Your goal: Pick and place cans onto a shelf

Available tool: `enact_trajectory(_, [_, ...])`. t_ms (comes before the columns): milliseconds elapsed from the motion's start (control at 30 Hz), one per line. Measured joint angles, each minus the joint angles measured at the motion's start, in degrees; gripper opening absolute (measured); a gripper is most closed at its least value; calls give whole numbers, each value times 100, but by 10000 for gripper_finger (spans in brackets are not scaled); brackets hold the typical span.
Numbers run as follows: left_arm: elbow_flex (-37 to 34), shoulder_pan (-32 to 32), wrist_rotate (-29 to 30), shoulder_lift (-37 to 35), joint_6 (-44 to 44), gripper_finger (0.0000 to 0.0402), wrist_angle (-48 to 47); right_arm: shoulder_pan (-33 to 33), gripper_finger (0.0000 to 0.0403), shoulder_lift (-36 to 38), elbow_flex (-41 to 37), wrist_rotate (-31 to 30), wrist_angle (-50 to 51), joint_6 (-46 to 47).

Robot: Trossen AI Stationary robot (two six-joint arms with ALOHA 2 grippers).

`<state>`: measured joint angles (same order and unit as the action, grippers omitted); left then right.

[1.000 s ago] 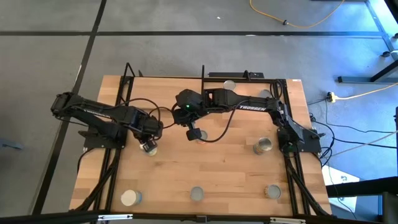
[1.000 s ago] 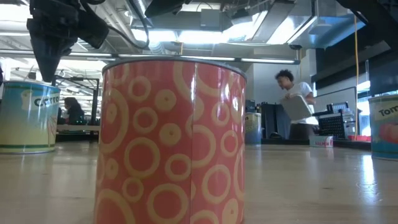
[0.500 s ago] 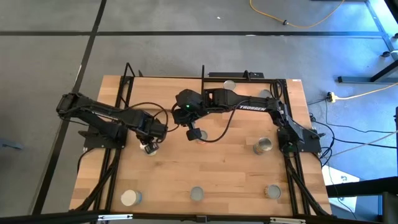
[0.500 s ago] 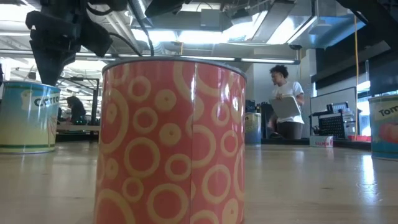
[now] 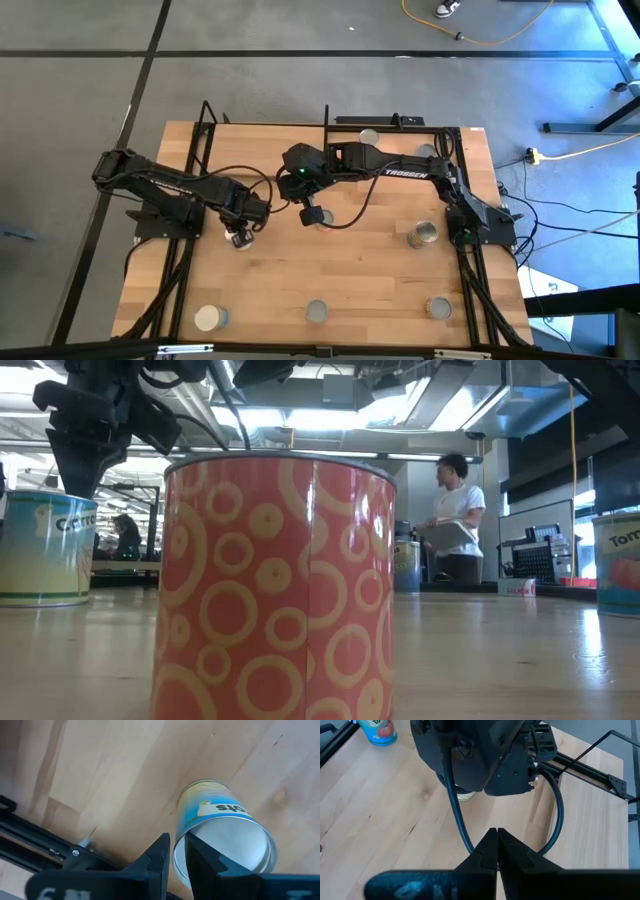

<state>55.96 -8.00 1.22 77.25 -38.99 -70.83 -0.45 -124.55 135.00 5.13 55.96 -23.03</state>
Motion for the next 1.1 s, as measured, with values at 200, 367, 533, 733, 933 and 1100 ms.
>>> enact_trajectory(200, [0, 12, -16, 0, 23, 53, 69, 0, 10, 0, 0, 0, 0, 0])
enact_trajectory(367, [0, 12, -25, 0, 54, 53, 170, -2, 10, 0, 0, 0, 0, 0])
enact_trajectory(533, [0, 12, -25, 0, 66, 53, 168, -2, 10, 0, 0, 0, 0, 0])
enact_trajectory(733, [0, 12, 75, 0, 67, 53, 170, -2, 10, 0, 0, 0, 0, 0])
enact_trajectory(933, [0, 12, 82, 0, 69, 41, 168, -2, 10, 0, 0, 0, 0, -2])
enact_trajectory(1100, [0, 12, 104, 0, 69, 7, 170, -2, 10, 0, 0, 0, 0, -17])
